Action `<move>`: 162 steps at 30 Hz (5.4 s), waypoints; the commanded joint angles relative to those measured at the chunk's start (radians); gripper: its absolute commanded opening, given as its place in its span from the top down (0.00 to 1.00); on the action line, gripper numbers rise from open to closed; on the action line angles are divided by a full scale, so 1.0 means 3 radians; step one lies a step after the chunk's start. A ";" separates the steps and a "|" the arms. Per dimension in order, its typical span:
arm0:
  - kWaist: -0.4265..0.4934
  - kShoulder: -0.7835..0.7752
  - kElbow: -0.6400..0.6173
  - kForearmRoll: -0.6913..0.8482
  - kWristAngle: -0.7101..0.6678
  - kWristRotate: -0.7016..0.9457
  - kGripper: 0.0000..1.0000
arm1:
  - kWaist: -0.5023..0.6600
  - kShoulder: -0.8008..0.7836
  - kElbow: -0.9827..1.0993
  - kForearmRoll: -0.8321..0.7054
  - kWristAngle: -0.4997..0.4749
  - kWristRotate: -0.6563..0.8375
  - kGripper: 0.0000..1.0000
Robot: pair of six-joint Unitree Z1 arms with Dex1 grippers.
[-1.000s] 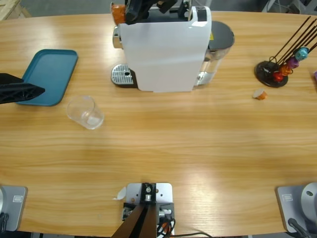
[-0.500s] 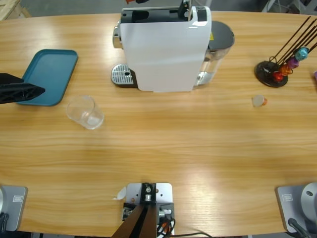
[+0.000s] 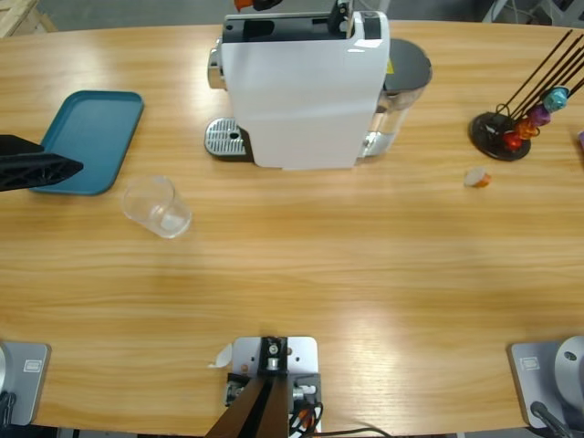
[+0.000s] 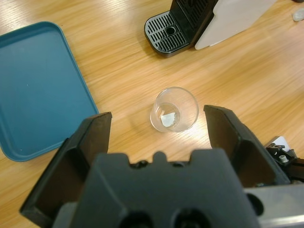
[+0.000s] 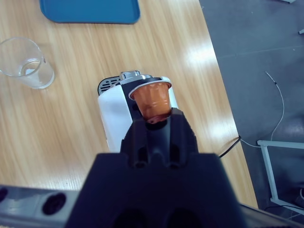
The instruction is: Pour coffee
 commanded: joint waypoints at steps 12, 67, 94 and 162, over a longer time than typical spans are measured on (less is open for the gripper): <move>-0.0024 -0.0015 0.0121 -0.0037 -0.0062 0.0045 0.17 | -0.0096 0.0269 0.0182 -0.0093 0.0022 -0.0032 1.00; -0.0024 -0.0005 0.0121 -0.0048 -0.0057 0.0041 0.17 | 0.0523 -0.0677 0.0119 0.0621 -0.0534 0.0405 0.37; -0.0024 -0.0051 0.0137 -0.0063 -0.0057 0.0041 0.17 | 0.0477 -0.0740 -0.0025 0.0987 -0.2243 0.1467 1.00; -0.0024 -0.0062 0.0156 -0.0083 -0.0057 0.0041 0.17 | 0.1330 0.0719 -0.0049 -0.0267 -0.3989 0.1904 1.00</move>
